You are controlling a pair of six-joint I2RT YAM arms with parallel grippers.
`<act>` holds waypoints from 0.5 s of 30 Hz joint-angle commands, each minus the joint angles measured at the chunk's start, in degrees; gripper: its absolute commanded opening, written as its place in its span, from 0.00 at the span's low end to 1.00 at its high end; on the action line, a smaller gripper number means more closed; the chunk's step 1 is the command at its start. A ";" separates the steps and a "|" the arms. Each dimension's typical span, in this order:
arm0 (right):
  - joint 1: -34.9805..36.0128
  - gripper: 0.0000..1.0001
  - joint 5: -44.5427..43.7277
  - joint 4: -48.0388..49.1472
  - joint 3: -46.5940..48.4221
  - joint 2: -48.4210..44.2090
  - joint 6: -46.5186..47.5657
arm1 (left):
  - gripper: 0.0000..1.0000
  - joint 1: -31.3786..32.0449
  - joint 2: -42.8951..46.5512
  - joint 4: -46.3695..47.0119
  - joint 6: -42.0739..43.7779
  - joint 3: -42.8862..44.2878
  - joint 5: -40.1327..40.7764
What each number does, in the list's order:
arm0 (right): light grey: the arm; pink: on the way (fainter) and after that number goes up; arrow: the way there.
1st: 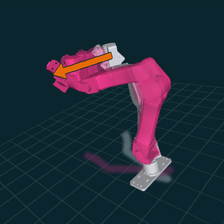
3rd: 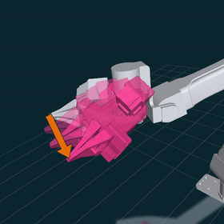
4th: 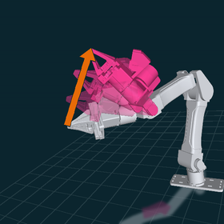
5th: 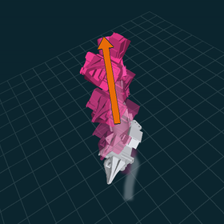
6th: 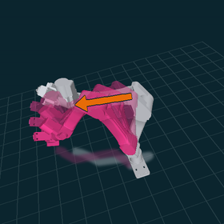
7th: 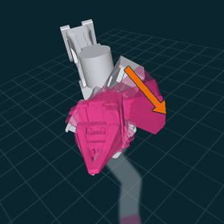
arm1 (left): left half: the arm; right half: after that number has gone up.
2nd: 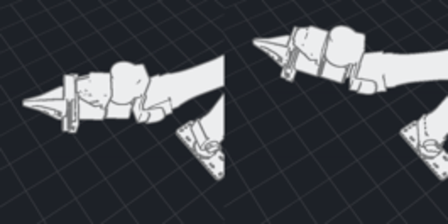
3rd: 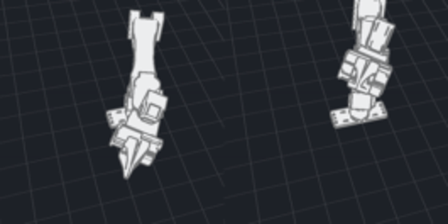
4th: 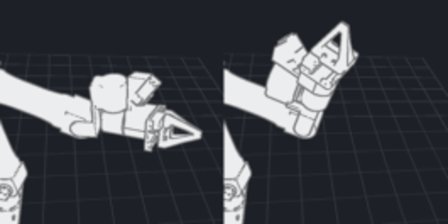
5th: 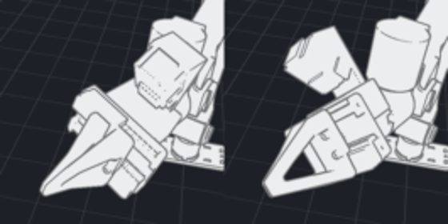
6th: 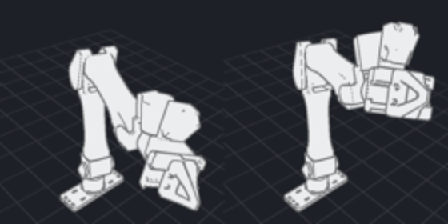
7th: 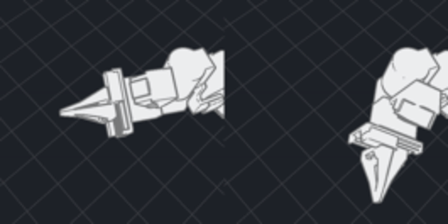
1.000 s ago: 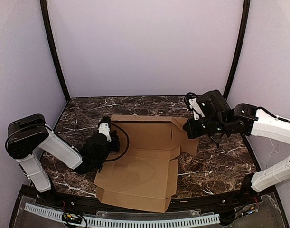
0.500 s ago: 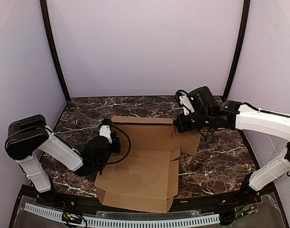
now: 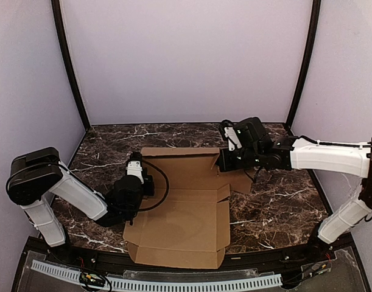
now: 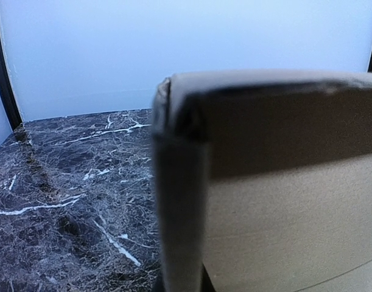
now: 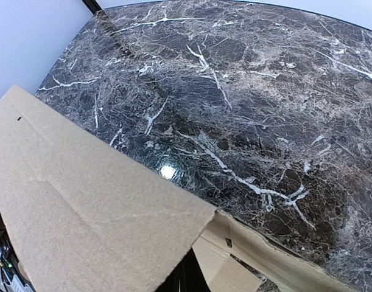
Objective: Fold the paper box
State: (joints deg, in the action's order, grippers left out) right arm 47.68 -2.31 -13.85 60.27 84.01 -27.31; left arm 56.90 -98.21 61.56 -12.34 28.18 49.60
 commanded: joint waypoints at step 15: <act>-0.02 0.00 -2.54 3.79 -17.49 -18.69 -1.29 | 0.01 1.54 2.92 -1.16 0.96 1.80 6.76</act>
State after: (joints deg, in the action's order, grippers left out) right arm 47.68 -4.03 -10.39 46.68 71.81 -29.02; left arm 58.15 -98.24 61.54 -9.78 28.88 54.06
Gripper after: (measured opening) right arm 0.001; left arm 0.014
